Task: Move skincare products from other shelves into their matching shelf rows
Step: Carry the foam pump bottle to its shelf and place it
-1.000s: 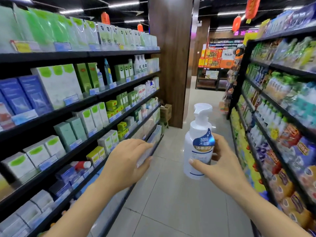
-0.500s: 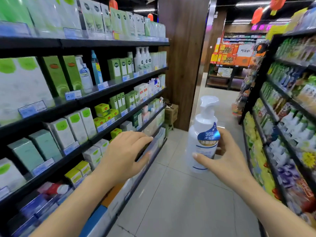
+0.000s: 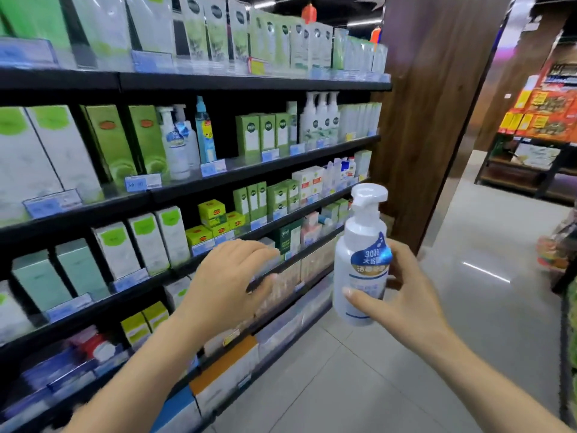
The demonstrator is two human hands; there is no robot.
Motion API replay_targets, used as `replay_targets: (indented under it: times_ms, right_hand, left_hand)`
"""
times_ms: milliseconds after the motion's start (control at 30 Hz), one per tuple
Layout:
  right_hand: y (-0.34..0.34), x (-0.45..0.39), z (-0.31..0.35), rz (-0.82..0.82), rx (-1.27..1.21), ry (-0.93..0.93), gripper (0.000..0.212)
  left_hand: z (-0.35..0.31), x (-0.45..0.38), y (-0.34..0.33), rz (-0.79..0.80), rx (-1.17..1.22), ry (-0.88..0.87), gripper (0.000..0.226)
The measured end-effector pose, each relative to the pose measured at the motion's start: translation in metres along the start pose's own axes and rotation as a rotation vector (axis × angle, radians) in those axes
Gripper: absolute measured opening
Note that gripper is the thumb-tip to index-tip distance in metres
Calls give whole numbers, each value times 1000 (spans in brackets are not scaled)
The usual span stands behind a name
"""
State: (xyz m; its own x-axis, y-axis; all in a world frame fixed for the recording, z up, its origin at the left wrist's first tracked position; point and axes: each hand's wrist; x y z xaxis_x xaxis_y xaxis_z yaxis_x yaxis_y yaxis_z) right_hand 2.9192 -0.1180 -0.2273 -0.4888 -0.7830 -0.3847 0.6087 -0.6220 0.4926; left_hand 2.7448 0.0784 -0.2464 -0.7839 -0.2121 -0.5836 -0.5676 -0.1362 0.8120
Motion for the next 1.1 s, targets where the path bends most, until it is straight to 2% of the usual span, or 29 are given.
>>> replay_targets:
  times_ms: [333,800,933,1100]
  right_hand:
    - [-14,-116,-56,189,-110,86,68]
    - [-102,-298,-91,251,-195,101,66]
    - [-121,-340,-100,267,-244,107,66]
    - [-138,-397,-107,344,-270,205,67]
  left_hand:
    - [50,-36,-28,42,-130,243,39]
    - [203,-92,-67,-31,-247,342,37]
    - [231,-108,-73,-29,-276,384,37]
    - [255,-131,-86,-59,-313,515,39]
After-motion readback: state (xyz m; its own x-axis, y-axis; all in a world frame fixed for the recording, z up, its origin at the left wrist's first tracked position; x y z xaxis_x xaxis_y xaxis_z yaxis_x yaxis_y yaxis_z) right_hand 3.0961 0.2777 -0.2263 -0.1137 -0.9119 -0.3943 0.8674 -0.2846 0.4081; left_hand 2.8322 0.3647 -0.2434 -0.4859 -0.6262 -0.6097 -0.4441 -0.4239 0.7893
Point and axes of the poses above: each hand's wrist, its own x-axis away from the middle knuckle, its own y-axis out of the back of the hand, z = x × y, and after that the axes turned 7 degrees about z, right-handed
